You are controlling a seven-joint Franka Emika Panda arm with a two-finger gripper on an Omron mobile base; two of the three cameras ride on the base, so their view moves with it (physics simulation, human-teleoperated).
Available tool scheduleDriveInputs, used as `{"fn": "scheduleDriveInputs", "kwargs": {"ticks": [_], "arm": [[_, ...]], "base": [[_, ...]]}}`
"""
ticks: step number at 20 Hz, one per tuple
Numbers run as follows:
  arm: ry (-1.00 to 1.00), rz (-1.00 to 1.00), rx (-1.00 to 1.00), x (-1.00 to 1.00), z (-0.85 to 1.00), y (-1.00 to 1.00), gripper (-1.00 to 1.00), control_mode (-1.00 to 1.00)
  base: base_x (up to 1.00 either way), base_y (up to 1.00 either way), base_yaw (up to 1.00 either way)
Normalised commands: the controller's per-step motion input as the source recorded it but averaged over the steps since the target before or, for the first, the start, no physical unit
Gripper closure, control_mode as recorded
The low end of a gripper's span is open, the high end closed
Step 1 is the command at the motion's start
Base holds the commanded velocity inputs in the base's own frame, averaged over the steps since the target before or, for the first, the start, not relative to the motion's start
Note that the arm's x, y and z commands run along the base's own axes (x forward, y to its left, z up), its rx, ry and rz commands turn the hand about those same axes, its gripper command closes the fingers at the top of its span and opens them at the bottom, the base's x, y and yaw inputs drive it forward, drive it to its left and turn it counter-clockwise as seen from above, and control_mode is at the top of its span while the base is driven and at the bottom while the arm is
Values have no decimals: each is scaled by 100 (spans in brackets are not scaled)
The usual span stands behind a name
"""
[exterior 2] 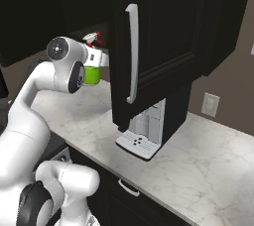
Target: Move the cutting board and knife to the sink. Then move spray from the cabinet to the counter.
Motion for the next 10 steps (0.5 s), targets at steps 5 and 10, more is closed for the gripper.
{"fn": "scheduleDriveInputs", "kwargs": {"ticks": [5, 10], "arm": [[0, 0, 0, -10, -33, 9, 100, -100], [0, 0, 0, -12, -32, 12, 100, -100]], "base": [[0, 0, 0], [0, 0, 0]]}}
